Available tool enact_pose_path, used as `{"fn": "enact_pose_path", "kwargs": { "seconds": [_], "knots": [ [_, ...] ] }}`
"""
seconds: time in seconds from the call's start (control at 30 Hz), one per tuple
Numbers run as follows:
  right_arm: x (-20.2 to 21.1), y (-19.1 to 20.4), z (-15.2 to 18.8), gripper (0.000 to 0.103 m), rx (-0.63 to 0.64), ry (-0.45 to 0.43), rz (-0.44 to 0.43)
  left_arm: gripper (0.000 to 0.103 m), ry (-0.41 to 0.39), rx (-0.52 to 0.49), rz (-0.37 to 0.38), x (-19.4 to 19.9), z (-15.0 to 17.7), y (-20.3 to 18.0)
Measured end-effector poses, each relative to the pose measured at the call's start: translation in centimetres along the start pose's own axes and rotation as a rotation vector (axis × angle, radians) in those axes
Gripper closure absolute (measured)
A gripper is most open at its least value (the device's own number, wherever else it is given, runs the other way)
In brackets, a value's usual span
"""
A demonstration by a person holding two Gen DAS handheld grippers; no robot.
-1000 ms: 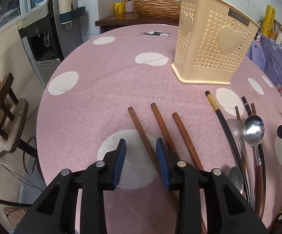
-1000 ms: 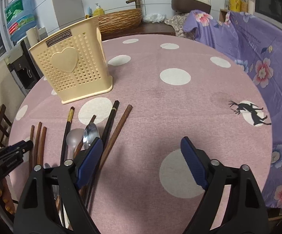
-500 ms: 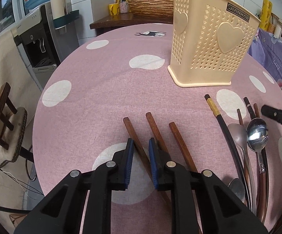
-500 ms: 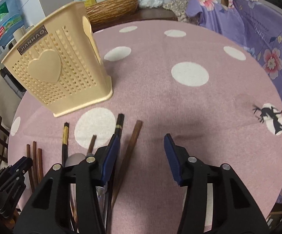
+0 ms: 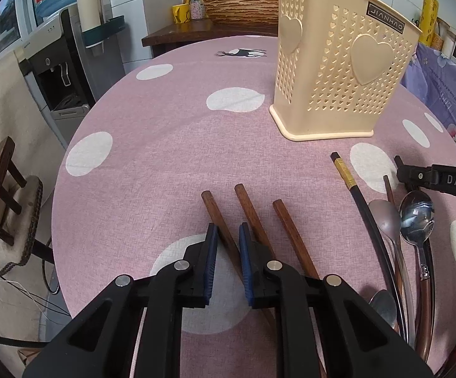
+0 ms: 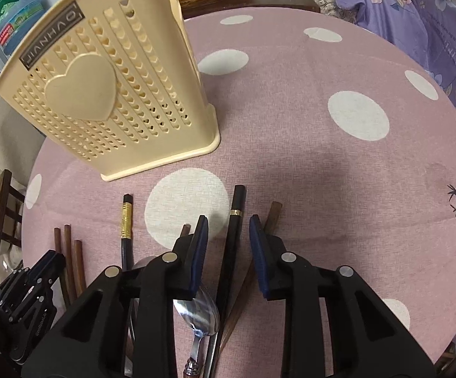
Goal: Organize utensils
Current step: 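Move the left tool to a brown wooden chopstick while the right tool reaches a black chopstick, then close the left tool on the brown chopstick while the right tool grips the black chopstick, lift both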
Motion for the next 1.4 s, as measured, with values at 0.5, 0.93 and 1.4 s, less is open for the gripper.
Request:
{"fn": "enact_pose_path", "kwargs": {
  "seconds": [0.5,0.93,1.4],
  "knots": [
    [0.0,0.4,0.4,0.092,0.117,-0.055,0.074,0.091,-0.006,-0.018,-0.018,-0.4,-0.3,-1.1],
    [1.2,0.4,-0.5,0.095,0.119,-0.136,0.018,0.093,-0.008,0.010,0.006,-0.8,-0.9,-1.7],
    [7.2,-0.4,-4.6,0.095,0.067,-0.296,-0.084,0.095,-0.148,0.056,0.047,2.7,-5.8,-1.4]
  ]
}}
Point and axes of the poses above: each gripper's, at about its wrist camera, not at the fingertips, and x roughly against the way its jaws point, y to its left, z to its underside, the point moved 5 cm from there along -x, roughly the way its jaws point, and after that the axes turned 15 degrees about -y, right-handed, at the moved point
